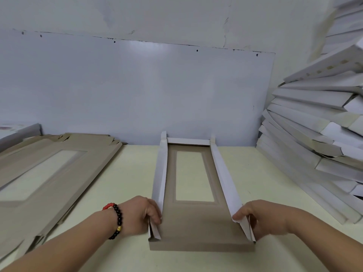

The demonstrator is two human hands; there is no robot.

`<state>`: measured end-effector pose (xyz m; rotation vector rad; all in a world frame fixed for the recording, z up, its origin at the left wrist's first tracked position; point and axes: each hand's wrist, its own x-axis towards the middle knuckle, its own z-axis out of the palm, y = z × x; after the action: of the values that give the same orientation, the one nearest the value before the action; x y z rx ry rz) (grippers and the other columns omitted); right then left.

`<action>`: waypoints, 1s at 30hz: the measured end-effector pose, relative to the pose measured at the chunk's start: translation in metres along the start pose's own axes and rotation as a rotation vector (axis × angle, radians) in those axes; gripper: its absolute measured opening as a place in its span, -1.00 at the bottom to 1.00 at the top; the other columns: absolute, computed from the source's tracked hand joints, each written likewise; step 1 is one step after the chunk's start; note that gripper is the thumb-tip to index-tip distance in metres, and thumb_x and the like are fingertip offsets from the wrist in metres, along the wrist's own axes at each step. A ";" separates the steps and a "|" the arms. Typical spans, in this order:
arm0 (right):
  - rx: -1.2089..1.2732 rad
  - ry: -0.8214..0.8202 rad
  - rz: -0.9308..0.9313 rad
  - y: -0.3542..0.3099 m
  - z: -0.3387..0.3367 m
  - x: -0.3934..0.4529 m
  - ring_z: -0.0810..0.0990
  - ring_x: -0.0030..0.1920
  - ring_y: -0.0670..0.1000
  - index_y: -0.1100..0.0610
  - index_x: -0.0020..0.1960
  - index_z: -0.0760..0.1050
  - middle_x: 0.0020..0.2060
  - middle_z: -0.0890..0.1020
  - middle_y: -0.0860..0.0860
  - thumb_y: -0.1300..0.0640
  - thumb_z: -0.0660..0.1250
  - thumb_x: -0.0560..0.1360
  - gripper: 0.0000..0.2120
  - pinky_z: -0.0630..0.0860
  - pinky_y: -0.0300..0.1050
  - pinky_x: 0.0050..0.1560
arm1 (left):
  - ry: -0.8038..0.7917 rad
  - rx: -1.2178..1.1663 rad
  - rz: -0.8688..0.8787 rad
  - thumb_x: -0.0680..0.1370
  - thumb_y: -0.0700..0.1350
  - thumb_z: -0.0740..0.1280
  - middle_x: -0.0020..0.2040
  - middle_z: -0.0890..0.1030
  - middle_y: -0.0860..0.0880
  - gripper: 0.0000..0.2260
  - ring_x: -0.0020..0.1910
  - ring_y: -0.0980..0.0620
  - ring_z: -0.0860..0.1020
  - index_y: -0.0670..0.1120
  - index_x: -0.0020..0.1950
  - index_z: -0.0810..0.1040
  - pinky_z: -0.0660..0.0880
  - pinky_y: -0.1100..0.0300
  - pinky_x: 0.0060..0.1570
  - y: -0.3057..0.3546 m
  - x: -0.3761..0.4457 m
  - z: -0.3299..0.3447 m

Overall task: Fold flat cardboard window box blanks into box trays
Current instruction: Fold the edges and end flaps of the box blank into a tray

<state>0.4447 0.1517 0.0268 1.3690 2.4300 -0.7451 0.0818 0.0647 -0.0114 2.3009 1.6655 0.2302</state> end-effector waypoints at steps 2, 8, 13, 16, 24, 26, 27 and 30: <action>-0.118 0.021 -0.016 -0.001 0.003 -0.003 0.57 0.04 -0.15 -0.22 0.29 0.48 0.07 0.54 -0.14 0.11 0.44 0.40 -0.50 0.51 -0.22 0.14 | -0.024 -0.069 0.016 0.49 -0.30 0.38 0.17 0.59 0.00 -0.76 0.16 0.11 0.55 -0.10 0.11 0.69 0.38 0.47 0.12 -0.004 -0.005 0.000; -0.591 0.249 -0.072 -0.010 0.011 0.000 0.40 0.09 -0.03 -0.30 0.31 0.44 0.09 0.34 -0.12 0.08 0.32 0.48 -0.55 0.35 -0.15 -0.08 | -0.102 0.145 0.147 0.51 -0.09 0.26 0.33 0.44 0.16 -0.64 0.29 0.15 0.39 0.13 0.28 0.57 0.30 0.38 0.28 -0.010 -0.015 -0.003; -0.838 0.523 -0.409 -0.011 0.015 -0.001 0.54 -0.24 -0.04 -0.22 -0.18 0.66 -0.18 0.54 -0.13 0.05 0.60 0.15 -0.70 0.29 -0.22 -0.36 | -0.098 0.270 0.253 0.54 -0.04 0.21 0.34 0.43 0.12 -0.68 0.27 0.02 0.40 0.11 0.29 0.50 0.34 0.22 0.26 -0.010 -0.022 -0.001; -0.782 0.409 -0.445 -0.007 0.018 0.002 0.57 -0.10 -0.06 -0.12 -0.11 0.65 -0.15 0.58 -0.17 0.09 0.47 0.29 -0.81 0.41 -0.22 -0.28 | -0.079 0.191 0.272 0.57 0.00 0.23 0.31 0.46 0.13 -0.77 0.26 0.06 0.41 0.06 0.19 0.55 0.34 0.27 0.25 -0.010 -0.025 0.000; -0.565 0.260 -0.258 0.013 0.013 0.012 0.49 0.19 -0.12 -0.12 0.09 0.51 0.16 0.52 -0.22 0.20 0.15 0.47 -0.68 0.40 -0.22 0.01 | -0.111 0.090 0.242 0.59 -0.04 0.20 0.30 0.48 0.10 -0.77 0.27 0.14 0.42 -0.01 0.16 0.59 0.25 0.50 0.19 -0.007 -0.025 -0.005; -0.567 0.240 -0.273 0.013 0.013 0.012 0.46 0.25 -0.13 -0.12 0.09 0.50 0.15 0.51 -0.21 0.21 0.14 0.47 -0.67 0.43 -0.17 0.06 | -0.116 0.092 0.211 0.60 -0.01 0.20 0.30 0.49 0.10 -0.76 0.26 0.15 0.43 0.00 0.16 0.60 0.27 0.48 0.21 -0.007 -0.026 -0.006; -0.578 0.231 -0.277 0.011 0.013 0.012 0.46 0.24 -0.12 -0.11 0.09 0.50 0.14 0.49 -0.20 0.23 0.14 0.46 -0.66 0.43 -0.16 0.04 | -0.119 0.090 0.188 0.61 0.01 0.20 0.29 0.49 0.11 -0.76 0.26 0.15 0.43 0.00 0.15 0.60 0.29 0.44 0.23 -0.006 -0.026 -0.006; -0.598 0.224 -0.278 0.008 0.014 0.012 0.49 0.12 -0.07 -0.07 0.09 0.47 0.12 0.44 -0.17 0.25 0.14 0.44 -0.66 0.35 -0.16 -0.11 | -0.095 0.133 0.112 0.61 0.07 0.18 0.26 0.50 0.12 -0.74 0.22 0.12 0.46 0.02 0.16 0.59 0.35 0.29 0.24 -0.003 -0.026 0.000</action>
<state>0.4445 0.1558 0.0076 0.9270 2.7242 0.1106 0.0709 0.0405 -0.0116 2.4643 1.5502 0.0333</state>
